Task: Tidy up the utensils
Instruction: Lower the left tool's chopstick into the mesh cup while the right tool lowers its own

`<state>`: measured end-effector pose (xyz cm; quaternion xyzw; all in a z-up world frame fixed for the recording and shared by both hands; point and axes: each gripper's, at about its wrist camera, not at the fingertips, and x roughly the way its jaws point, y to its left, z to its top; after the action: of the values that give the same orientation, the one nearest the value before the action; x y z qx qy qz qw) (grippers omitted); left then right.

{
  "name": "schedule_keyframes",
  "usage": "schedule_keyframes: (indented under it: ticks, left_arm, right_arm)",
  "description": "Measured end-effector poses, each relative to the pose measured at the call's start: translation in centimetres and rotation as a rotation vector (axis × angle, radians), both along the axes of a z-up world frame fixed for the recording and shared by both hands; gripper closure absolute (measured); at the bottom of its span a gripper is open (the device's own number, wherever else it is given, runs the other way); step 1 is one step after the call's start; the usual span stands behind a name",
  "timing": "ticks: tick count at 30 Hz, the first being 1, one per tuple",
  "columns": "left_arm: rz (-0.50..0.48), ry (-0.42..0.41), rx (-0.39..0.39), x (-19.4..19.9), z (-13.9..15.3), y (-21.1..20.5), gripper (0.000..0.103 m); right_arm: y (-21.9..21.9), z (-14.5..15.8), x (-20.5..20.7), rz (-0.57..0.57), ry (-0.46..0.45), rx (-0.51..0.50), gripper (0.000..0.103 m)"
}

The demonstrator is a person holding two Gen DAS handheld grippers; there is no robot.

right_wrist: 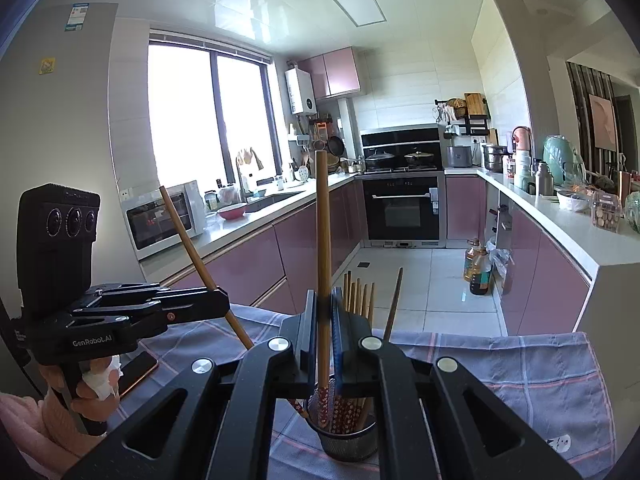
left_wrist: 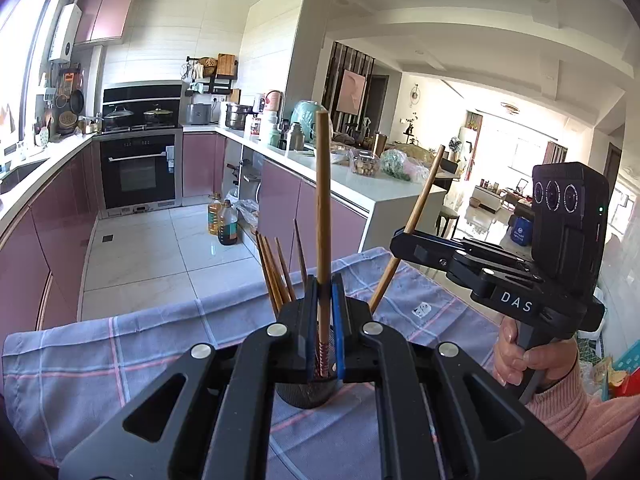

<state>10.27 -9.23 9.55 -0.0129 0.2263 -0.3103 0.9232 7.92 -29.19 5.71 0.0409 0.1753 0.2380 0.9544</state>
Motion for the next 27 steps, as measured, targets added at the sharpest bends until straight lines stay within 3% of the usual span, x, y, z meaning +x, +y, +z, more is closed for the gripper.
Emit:
schedule_keyframes:
  ticks: [14, 27]
  left_arm:
    - [0.004, 0.116, 0.114, 3.0, -5.3, -3.7, 0.095]
    - [0.002, 0.173, 0.164, 5.4, -7.0, -4.9, 0.095]
  right_arm:
    - [1.4, -4.2, 3.6, -0.023, 0.111, -0.083, 0.097]
    - [2.5, -6.3, 5.6, 0.001, 0.206, -0.134, 0.097]
